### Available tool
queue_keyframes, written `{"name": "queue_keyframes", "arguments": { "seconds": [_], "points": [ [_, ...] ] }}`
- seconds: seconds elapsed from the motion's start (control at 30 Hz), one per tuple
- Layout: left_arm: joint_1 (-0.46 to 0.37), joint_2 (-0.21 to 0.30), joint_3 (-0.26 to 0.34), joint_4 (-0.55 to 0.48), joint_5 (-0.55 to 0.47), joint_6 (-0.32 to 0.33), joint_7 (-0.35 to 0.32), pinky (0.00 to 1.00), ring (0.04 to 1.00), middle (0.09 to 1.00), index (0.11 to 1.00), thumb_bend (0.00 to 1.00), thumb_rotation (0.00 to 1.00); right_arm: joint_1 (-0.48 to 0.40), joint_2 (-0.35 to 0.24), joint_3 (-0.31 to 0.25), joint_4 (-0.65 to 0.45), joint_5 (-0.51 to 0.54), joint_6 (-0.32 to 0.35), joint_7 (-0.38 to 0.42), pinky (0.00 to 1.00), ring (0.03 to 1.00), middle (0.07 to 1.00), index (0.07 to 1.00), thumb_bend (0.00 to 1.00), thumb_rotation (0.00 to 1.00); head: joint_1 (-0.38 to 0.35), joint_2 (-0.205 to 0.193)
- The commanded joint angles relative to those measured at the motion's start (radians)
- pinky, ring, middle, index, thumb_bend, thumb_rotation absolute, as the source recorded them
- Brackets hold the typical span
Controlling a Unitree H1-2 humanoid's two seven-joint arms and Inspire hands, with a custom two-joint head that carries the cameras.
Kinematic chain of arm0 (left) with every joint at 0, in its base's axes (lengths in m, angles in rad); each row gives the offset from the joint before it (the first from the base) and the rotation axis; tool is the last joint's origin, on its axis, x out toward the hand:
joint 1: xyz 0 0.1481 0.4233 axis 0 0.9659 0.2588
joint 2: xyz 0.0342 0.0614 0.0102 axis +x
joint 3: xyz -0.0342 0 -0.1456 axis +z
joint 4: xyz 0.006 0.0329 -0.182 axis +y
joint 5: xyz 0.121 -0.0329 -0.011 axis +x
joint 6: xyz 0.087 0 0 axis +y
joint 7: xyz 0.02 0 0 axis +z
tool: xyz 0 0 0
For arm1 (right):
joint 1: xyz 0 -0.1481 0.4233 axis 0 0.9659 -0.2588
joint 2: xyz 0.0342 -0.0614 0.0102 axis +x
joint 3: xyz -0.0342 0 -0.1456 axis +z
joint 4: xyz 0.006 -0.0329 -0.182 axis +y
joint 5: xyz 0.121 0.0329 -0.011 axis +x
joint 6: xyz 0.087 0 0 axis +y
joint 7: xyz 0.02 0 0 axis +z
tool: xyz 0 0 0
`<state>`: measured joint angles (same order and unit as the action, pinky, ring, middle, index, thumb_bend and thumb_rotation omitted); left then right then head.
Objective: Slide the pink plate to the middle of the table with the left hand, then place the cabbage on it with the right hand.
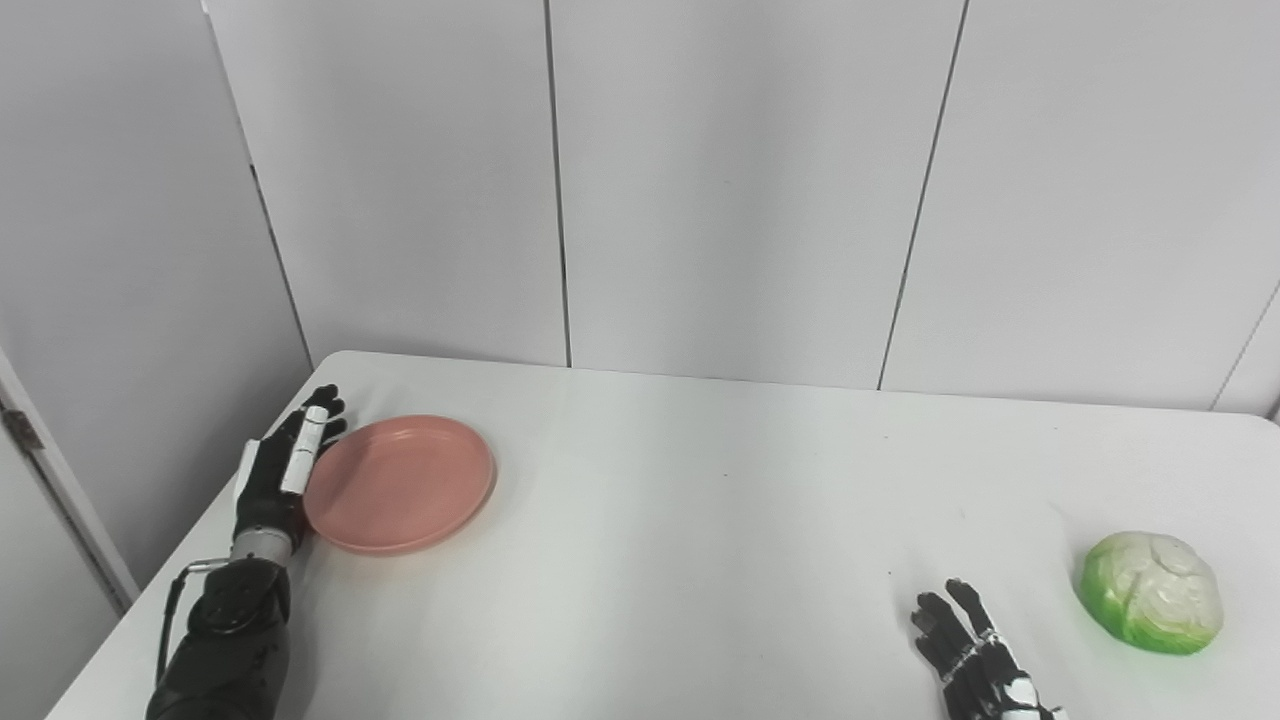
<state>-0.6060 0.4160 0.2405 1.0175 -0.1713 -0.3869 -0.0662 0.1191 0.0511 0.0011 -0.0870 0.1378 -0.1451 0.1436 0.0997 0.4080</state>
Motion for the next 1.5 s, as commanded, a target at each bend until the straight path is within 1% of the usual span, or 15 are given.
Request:
{"name": "queue_keyframes", "arguments": {
  "seconds": [0.0,0.17,0.27,0.37,0.47,0.6,0.7,0.8,0.87,1.0,1.1,1.23,1.3,1.4,1.47],
  "points": [
    [-0.026,0.004,-0.009,-0.039,-0.004,-0.006,-0.024,0.79,0.835,0.856,0.805,0.76,0.9,0.072,-0.017,0.017,0.012,-0.007,0.069,0.001,0.93,0.884,0.866,0.901,0.79,1.0,-0.002,0.002],
    [-0.01,-0.013,-0.005,-0.093,-0.026,0.031,-0.045,0.77,0.831,0.854,0.803,0.77,0.89,0.073,-0.016,0.023,0.005,-0.014,0.077,-0.004,0.92,0.882,0.859,0.896,0.8,1.0,-0.008,0.007],
    [0.0,-0.024,-0.005,-0.123,-0.027,0.052,-0.054,0.77,0.834,0.852,0.8,0.79,0.89,0.075,-0.013,0.026,-0.002,-0.016,0.085,-0.008,0.9,0.87,0.841,0.892,0.8,1.0,-0.013,0.01],
    [0.006,-0.036,-0.005,-0.137,-0.037,0.055,-0.072,0.77,0.823,0.848,0.803,0.79,0.89,0.075,-0.014,0.03,-0.002,-0.014,0.083,-0.004,0.9,0.873,0.835,0.897,0.79,1.0,-0.02,0.015],
    [0.012,-0.055,-0.009,-0.159,-0.038,0.068,-0.071,0.77,0.821,0.846,0.803,0.8,0.88,0.074,-0.014,0.033,0.0,-0.018,0.083,-0.006,0.9,0.87,0.824,0.895,0.79,1.0,-0.027,0.017],
    [0.025,-0.089,-0.011,-0.185,-0.043,0.064,-0.076,0.77,0.812,0.844,0.803,0.83,0.88,0.076,-0.012,0.038,-0.012,-0.02,0.102,-0.009,0.91,0.87,0.818,0.892,0.78,1.0,-0.039,0.023],
    [0.032,-0.118,-0.016,-0.213,-0.037,0.064,-0.07,0.77,0.81,0.841,0.8,0.83,0.88,0.077,-0.007,0.04,-0.015,-0.025,0.107,-0.013,0.9,0.867,0.815,0.889,0.77,1.0,-0.048,0.027],
    [0.036,-0.148,-0.024,-0.253,-0.032,0.081,-0.059,0.81,0.833,0.865,0.804,0.84,0.88,0.078,-0.001,0.043,-0.02,-0.033,0.111,-0.021,0.89,0.86,0.811,0.882,0.78,1.0,-0.054,0.03],
    [0.031,-0.162,-0.029,-0.266,-0.031,0.093,-0.058,0.82,0.836,0.867,0.8,0.85,0.88,0.079,0.003,0.048,-0.023,-0.035,0.113,-0.025,0.89,0.859,0.812,0.879,0.79,1.0,-0.065,0.034],
    [0.027,-0.179,-0.044,-0.283,-0.029,0.105,-0.06,0.81,0.834,0.867,0.802,0.86,0.88,0.078,0.007,0.058,-0.024,-0.036,0.115,-0.03,0.88,0.856,0.809,0.88,0.78,1.0,-0.086,0.04],
    [0.024,-0.192,-0.047,-0.291,-0.035,0.112,-0.061,0.8,0.838,0.874,0.8,0.84,0.88,0.079,0.012,0.064,-0.03,-0.042,0.123,-0.037,0.87,0.851,0.806,0.875,0.77,1.0,-0.102,0.042],
    [0.032,-0.203,-0.064,-0.312,-0.003,0.118,-0.038,0.8,0.833,0.872,0.804,0.84,0.91,0.079,0.019,0.075,-0.032,-0.051,0.126,-0.051,0.86,0.839,0.795,0.868,0.78,0.99,-0.139,0.041],
    [0.039,-0.21,-0.074,-0.326,0.01,0.134,-0.025,0.81,0.843,0.878,0.805,0.86,0.91,0.081,0.024,0.081,-0.036,-0.054,0.134,-0.06,0.86,0.836,0.789,0.862,0.8,0.97,-0.16,0.043],
    [0.046,-0.22,-0.085,-0.344,0.021,0.163,-0.011,0.88,0.86,0.885,0.805,0.88,0.92,0.083,0.03,0.091,-0.039,-0.068,0.136,-0.075,0.85,0.834,0.784,0.853,0.81,0.95,-0.187,0.045],
    [0.053,-0.232,-0.09,-0.36,0.026,0.18,0.001,0.89,0.865,0.888,0.802,0.89,0.92,0.084,0.035,0.097,-0.039,-0.08,0.135,-0.087,0.84,0.823,0.777,0.846,0.81,0.94,-0.2,0.045]
  ]
}}
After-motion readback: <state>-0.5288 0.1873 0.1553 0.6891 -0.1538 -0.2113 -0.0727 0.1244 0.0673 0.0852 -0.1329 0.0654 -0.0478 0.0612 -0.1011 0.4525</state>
